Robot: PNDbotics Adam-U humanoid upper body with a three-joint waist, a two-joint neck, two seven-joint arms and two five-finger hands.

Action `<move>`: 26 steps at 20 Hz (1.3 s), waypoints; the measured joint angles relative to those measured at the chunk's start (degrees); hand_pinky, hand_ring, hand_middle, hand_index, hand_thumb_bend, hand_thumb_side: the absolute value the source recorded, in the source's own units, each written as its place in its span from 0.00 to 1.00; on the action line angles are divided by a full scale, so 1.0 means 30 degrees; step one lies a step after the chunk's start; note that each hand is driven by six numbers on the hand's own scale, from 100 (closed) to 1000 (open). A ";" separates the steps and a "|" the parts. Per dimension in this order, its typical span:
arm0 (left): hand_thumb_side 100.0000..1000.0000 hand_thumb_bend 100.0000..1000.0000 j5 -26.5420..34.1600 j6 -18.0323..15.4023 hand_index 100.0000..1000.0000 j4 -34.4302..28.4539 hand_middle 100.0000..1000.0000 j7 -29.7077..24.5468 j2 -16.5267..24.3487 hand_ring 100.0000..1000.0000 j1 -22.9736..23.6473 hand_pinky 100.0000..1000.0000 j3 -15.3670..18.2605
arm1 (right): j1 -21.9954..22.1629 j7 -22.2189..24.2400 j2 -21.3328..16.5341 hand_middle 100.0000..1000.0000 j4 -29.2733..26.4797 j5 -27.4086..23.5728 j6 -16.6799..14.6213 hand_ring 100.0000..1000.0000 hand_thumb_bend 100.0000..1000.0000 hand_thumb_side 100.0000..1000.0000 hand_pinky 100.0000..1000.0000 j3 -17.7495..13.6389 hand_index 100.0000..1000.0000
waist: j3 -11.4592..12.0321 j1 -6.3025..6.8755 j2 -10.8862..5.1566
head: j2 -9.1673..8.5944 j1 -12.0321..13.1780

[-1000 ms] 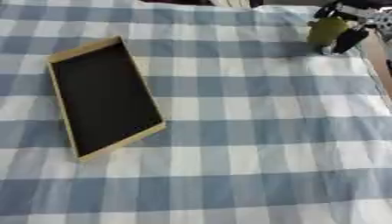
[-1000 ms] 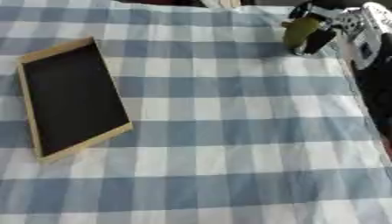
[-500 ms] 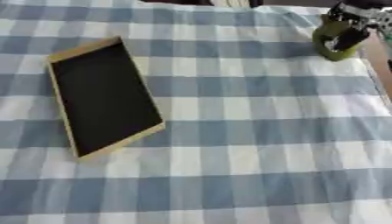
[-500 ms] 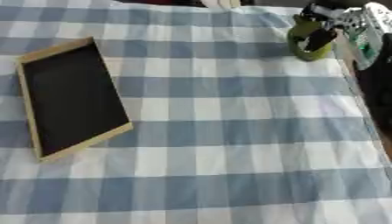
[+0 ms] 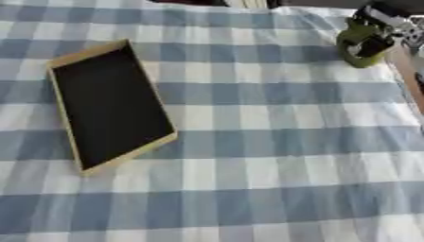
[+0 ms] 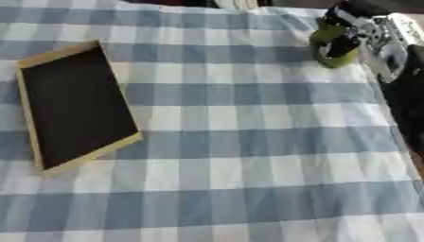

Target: Pick up objects on the table and place them in the box.

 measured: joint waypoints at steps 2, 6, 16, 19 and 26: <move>0.44 0.00 -0.0027 0.0030 0.83 -0.0014 0.68 -0.0005 0.0000 0.43 0.0008 0.65 0.0000 | 0.0125 -0.0076 -0.0132 0.36 -0.0417 -0.0348 -0.0179 0.34 0.05 0.00 0.29 0.0111 0.49 | -0.0075 -0.0001 -0.0114 | 0.0033 0.0002; 0.44 0.00 -0.0039 0.0193 0.83 -0.0128 0.67 0.0005 0.0000 0.43 0.0048 0.65 0.0001 | 0.0268 -0.0027 -0.0495 0.36 -0.1665 -0.1034 -0.0473 0.34 0.07 0.00 0.28 0.0297 0.48 | -0.0309 -0.0007 -0.0513 | 0.0265 0.0017; 0.42 0.00 -0.0055 0.0854 0.83 -0.0729 0.66 0.0162 0.0033 0.44 0.0065 0.65 -0.0042 | 0.0502 0.0243 -0.1114 0.35 -0.5756 -0.2492 -0.1202 0.34 0.09 0.00 0.29 0.1343 0.47 | -0.0701 -0.0116 -0.1724 | 0.0884 0.0208; 0.41 0.00 -0.0056 0.1041 0.82 -0.0958 0.66 0.0213 0.0056 0.45 0.0063 0.65 -0.0148 | 0.0456 0.0477 -0.1110 0.35 -0.7291 -0.3435 -0.1501 0.34 0.08 0.00 0.28 0.1961 0.47 | -0.0728 -0.0138 -0.2043 | 0.1129 0.0253; 0.40 0.00 -0.0056 0.1304 0.82 -0.1220 0.66 0.0286 0.0201 0.45 0.0031 0.65 -0.0418 | -0.0856 0.1581 0.0582 0.35 -1.1119 -0.5392 -0.1724 0.33 0.02 0.00 0.29 0.3637 0.48 | -0.0602 -0.0098 -0.2471 | 0.1539 0.0188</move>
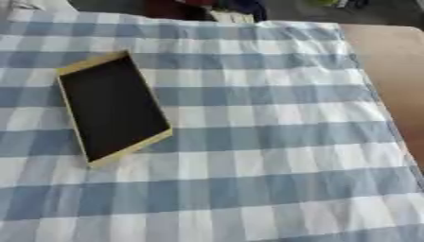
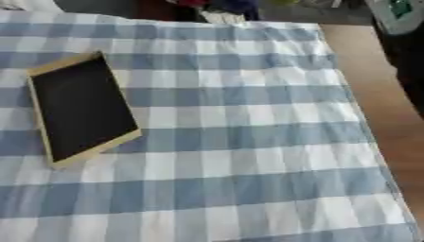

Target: Pick up objects on the table and place them in the box.

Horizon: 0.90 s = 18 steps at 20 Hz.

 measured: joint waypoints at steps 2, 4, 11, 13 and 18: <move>0.40 0.00 0.0005 0.0027 0.82 -0.0070 0.66 0.0023 0.0001 0.45 -0.0019 0.65 -0.0065 | -0.0350 0.0501 0.0920 0.35 -0.0663 -0.0398 -0.0007 0.33 0.02 0.00 0.29 0.0434 0.48 | 0.0124 0.0001 -0.0054 | 0.0075 -0.0049; 0.40 0.00 0.0014 0.0050 0.82 -0.0078 0.66 0.0046 0.0001 0.45 -0.0124 0.65 -0.0077 | -0.0651 0.0930 0.1867 0.35 -0.1178 -0.0549 -0.0014 0.33 0.03 0.00 0.29 0.0816 0.48 | 0.0226 0.0003 -0.0098 | 0.0134 -0.0182; 0.39 0.02 0.0124 0.0205 0.84 -0.0084 0.72 0.0489 0.0001 0.51 -0.0171 0.67 -0.0107 | -0.1467 0.1655 0.5518 0.35 -0.2185 0.0769 -0.0413 0.33 0.02 0.00 0.29 0.2120 0.48 | 0.0562 0.0002 -0.0180 | 0.0155 -0.0461; 0.39 0.02 0.0152 0.0200 0.84 -0.0084 0.72 0.0747 0.0001 0.51 -0.0191 0.67 -0.0108 | -0.1517 0.1699 0.6566 0.35 -0.2182 0.1298 -0.0478 0.33 0.01 0.00 0.29 0.2434 0.48 | 0.0623 -0.0002 -0.0190 | 0.0206 -0.0583; 0.39 0.02 0.0164 0.0196 0.84 -0.0085 0.71 0.1063 -0.0001 0.51 -0.0331 0.67 -0.0176 | -0.1510 0.1789 0.8640 0.35 -0.1839 0.1572 -0.0647 0.32 0.00 0.00 0.29 0.2898 0.49 | 0.0806 -0.0028 -0.0190 | 0.0312 -0.0812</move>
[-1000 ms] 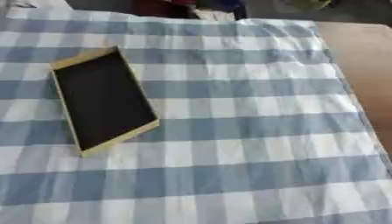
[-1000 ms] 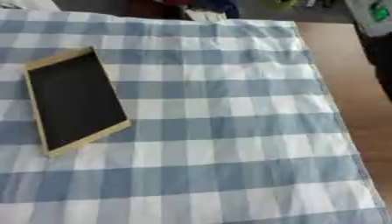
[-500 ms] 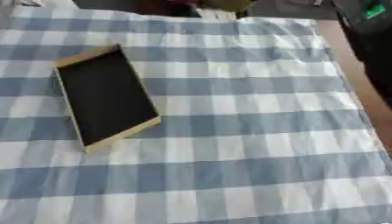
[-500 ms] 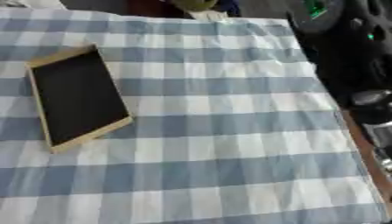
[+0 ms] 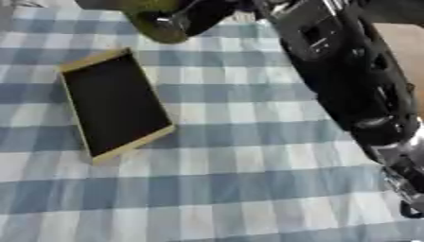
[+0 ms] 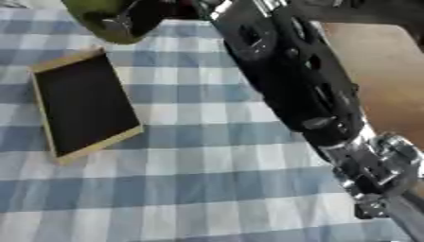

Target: Pick up objects on the table and place them in the box.

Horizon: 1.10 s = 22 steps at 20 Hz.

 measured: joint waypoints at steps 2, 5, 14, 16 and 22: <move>0.38 0.02 -0.0001 -0.0014 0.83 0.0000 0.71 0.0029 0.0000 0.51 -0.0020 0.66 -0.0003 | 0.0022 0.0035 0.0618 0.35 0.0221 0.0168 -0.0058 0.32 0.00 0.00 0.29 0.0109 0.49 | 0.0077 0.0000 0.0000 | 0.0001 -0.0040; 0.38 0.02 -0.0001 -0.0070 0.83 0.0000 0.71 0.0084 -0.0001 0.51 -0.0126 0.66 -0.0011 | 0.0168 -0.0065 0.1416 0.35 0.0649 0.0739 -0.0157 0.32 0.00 0.00 0.29 0.0200 0.48 | 0.0266 -0.0009 0.0004 | 0.0001 -0.0104; 0.36 0.04 -0.0001 -0.0515 0.83 -0.0003 0.70 0.0047 -0.0001 0.51 -0.0738 0.67 -0.0274 | 0.0324 -0.1552 0.3579 0.35 0.3072 0.3754 -0.0677 0.32 0.00 0.00 0.29 0.0526 0.48 | 0.1078 -0.0109 0.0393 | -0.0008 -0.0613; 0.36 0.04 0.0000 -0.0597 0.83 -0.0005 0.70 -0.0011 -0.0001 0.51 -0.0905 0.67 -0.0366 | 0.0349 -0.2120 0.4086 0.35 0.3645 0.4536 -0.0703 0.32 0.00 0.00 0.29 0.0535 0.48 | 0.1218 -0.0119 0.0462 | -0.0026 -0.0754; 0.36 0.04 0.0036 -0.0764 0.83 -0.0010 0.70 -0.0175 -0.0001 0.51 -0.1203 0.67 -0.0512 | 0.0542 -0.3616 0.5302 0.35 0.5041 0.6319 -0.0760 0.32 0.00 0.00 0.29 0.0642 0.48 | 0.1439 -0.0164 0.0583 | -0.0188 -0.1080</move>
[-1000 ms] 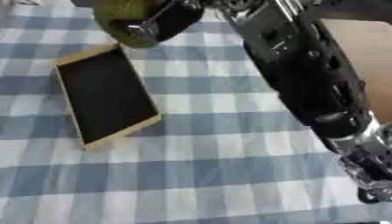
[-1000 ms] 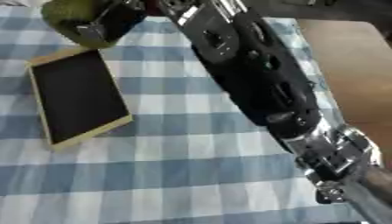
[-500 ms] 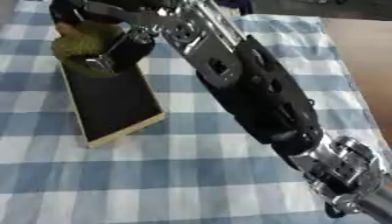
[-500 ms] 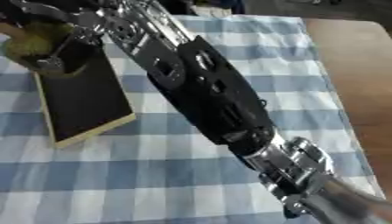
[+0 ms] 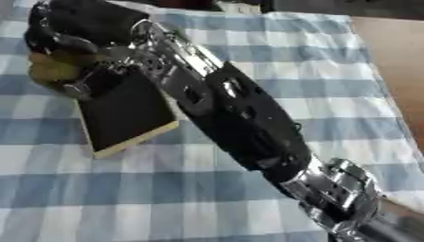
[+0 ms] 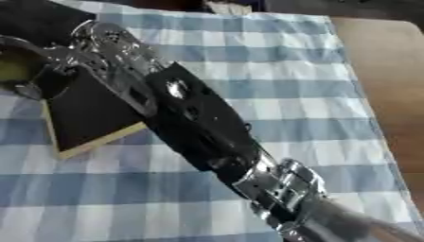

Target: Pick up objects on the table and place them in the box.

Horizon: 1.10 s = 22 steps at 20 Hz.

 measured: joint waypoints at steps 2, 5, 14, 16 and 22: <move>0.36 0.04 0.0002 -0.0042 0.83 -0.0001 0.70 -0.0045 0.0000 0.51 -0.0009 0.67 -0.0056 | 0.0133 -0.0303 0.0108 0.35 0.0371 0.0399 -0.0067 0.32 0.00 0.00 0.29 0.0001 0.49 | -0.0002 -0.0002 0.0007 | -0.0005 -0.0040; 0.36 0.04 0.0002 -0.0049 0.83 -0.0001 0.70 -0.0061 0.0000 0.51 -0.0009 0.66 -0.0068 | 0.0270 -0.0652 0.0166 0.35 0.0742 0.0678 -0.0102 0.32 0.00 0.00 0.29 -0.0009 0.49 | -0.0019 -0.0005 0.0010 | -0.0016 -0.0041; 0.36 0.04 -0.0004 -0.0027 0.83 -0.0002 0.70 -0.0140 -0.0004 0.50 0.0025 0.66 -0.0066 | 0.0868 -0.0953 -0.0115 0.35 0.1261 0.0336 0.0241 0.33 0.00 0.00 0.30 -0.0338 0.50 | -0.0290 0.0002 0.0087 | -0.0162 0.0053; 0.36 0.04 -0.0011 -0.0026 0.83 -0.0002 0.69 -0.0147 -0.0007 0.50 0.0035 0.66 -0.0065 | 0.0983 -0.0947 -0.0199 0.36 0.1268 0.0222 0.0358 0.34 0.00 0.00 0.31 -0.0374 0.51 | -0.0347 0.0006 0.0118 | -0.0166 0.0075; 0.36 0.04 -0.0077 -0.0026 0.83 -0.0002 0.69 -0.0152 -0.0016 0.49 0.0065 0.66 -0.0062 | 0.1339 -0.0821 -0.0420 0.47 0.1721 0.0114 0.0656 0.47 0.00 0.00 0.52 -0.0499 0.61 | -0.0418 0.0024 0.0144 | -0.0177 0.0134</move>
